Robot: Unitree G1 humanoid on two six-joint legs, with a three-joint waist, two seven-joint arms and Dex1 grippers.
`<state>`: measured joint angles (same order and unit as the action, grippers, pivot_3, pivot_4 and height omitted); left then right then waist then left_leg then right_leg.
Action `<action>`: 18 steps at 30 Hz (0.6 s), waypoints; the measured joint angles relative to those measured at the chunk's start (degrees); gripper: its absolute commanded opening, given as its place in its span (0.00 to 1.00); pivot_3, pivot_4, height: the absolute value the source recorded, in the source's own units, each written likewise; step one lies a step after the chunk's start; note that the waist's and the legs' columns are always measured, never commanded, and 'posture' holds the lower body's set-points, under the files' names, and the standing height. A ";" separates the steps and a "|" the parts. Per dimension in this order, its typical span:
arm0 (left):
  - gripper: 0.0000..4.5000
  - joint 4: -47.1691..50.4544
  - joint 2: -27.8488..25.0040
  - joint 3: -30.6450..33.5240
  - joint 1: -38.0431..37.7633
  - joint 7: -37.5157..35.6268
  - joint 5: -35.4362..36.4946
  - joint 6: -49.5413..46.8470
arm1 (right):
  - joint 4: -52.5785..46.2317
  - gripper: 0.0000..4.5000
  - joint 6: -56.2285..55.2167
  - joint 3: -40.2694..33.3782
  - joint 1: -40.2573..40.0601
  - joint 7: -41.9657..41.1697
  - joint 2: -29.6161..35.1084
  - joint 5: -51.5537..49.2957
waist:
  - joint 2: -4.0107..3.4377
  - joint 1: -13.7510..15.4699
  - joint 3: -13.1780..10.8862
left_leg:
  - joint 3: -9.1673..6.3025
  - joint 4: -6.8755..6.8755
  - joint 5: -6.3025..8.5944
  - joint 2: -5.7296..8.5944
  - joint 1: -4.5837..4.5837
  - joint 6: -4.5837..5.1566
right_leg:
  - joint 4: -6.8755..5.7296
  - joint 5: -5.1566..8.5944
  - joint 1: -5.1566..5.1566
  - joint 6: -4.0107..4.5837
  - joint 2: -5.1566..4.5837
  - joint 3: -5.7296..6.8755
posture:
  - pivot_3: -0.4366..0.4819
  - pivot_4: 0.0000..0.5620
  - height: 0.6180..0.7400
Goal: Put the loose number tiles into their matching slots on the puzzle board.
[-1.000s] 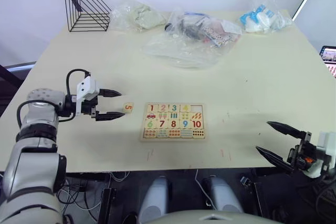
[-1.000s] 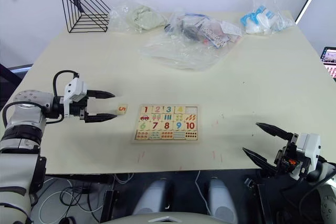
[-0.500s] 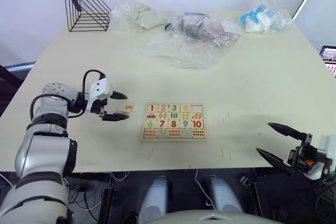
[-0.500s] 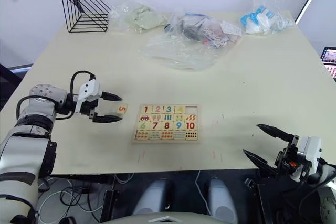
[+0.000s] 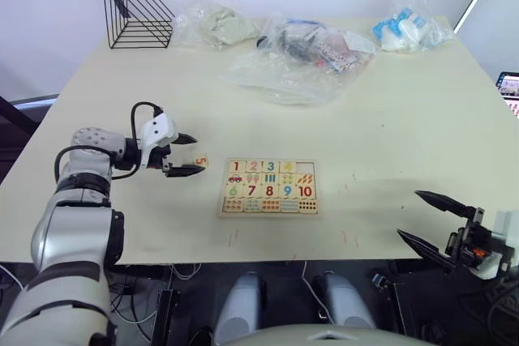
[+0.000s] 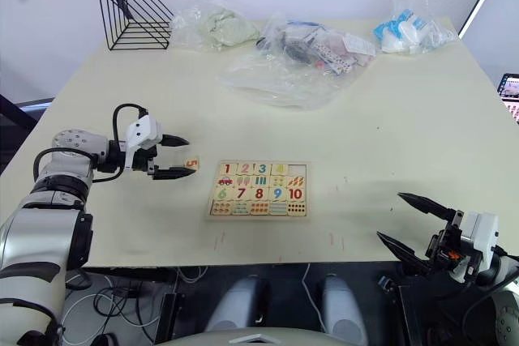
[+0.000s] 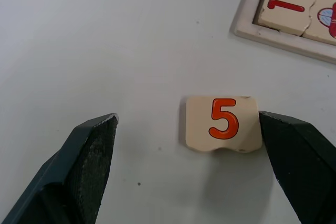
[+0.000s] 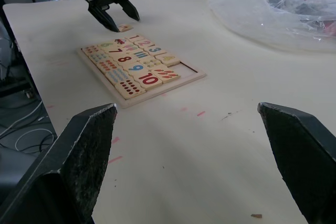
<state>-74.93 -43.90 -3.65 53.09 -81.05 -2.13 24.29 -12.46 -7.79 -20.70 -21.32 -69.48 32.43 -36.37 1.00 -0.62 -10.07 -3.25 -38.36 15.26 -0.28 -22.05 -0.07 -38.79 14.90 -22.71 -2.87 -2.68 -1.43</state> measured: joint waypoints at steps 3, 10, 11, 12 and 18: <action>0.99 0.00 0.47 0.92 -0.14 0.05 -0.11 -0.59 | 0.01 1.00 -0.02 0.00 0.24 -0.07 0.00 0.01 | 0.00 -0.01 0.00 | 0.00 0.00 0.00 0.00 -0.01 0.00 | 0.00 0.00 0.00 0.00 0.00 0.00 | 0.48 0.27 1.00; 0.99 0.03 0.53 1.54 -0.25 -1.36 -0.46 -2.82 | 0.18 1.00 -0.06 0.00 0.30 -0.42 0.00 0.17 | 0.00 -0.06 0.00 | 0.00 0.00 0.00 0.01 0.00 0.00 | 0.00 0.00 0.00 -0.01 0.00 0.00 | 0.48 0.27 1.00; 0.99 0.06 0.53 1.65 -0.30 -1.66 -0.46 -3.08 | 0.30 1.00 -0.08 0.00 0.33 -0.62 0.00 0.16 | 0.00 -0.11 0.00 | 0.00 0.00 0.00 0.01 0.00 0.00 | 0.01 0.01 0.00 -0.01 0.00 0.00 | 0.48 0.27 1.00; 0.99 0.08 0.52 1.79 -0.33 -1.77 -0.46 -3.16 | 0.38 1.00 -0.08 0.00 0.33 -0.78 0.00 0.16 | 0.00 -0.12 0.00 | 0.00 0.00 0.00 0.01 0.00 0.00 | 0.00 0.01 0.00 -0.01 0.00 -0.01 | 0.48 0.27 1.00; 0.99 0.19 0.55 2.74 -0.63 -3.70 -0.43 -4.08 | 1.28 1.00 -0.13 0.01 0.55 -1.54 0.00 0.15 | 0.00 -0.18 0.00 | 0.01 0.01 0.00 0.00 0.01 0.00 | 0.00 0.01 0.00 -0.01 0.00 -0.01 | 0.48 0.27 1.00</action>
<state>-74.74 -43.36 -0.91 52.46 -84.75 -2.56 20.21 -11.18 -7.92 -20.69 -20.77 -71.02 32.42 -36.22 0.99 -0.81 -10.07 -3.24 -38.36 15.26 -0.27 -22.04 -0.07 -38.79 14.90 -22.72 -2.88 -2.68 -1.44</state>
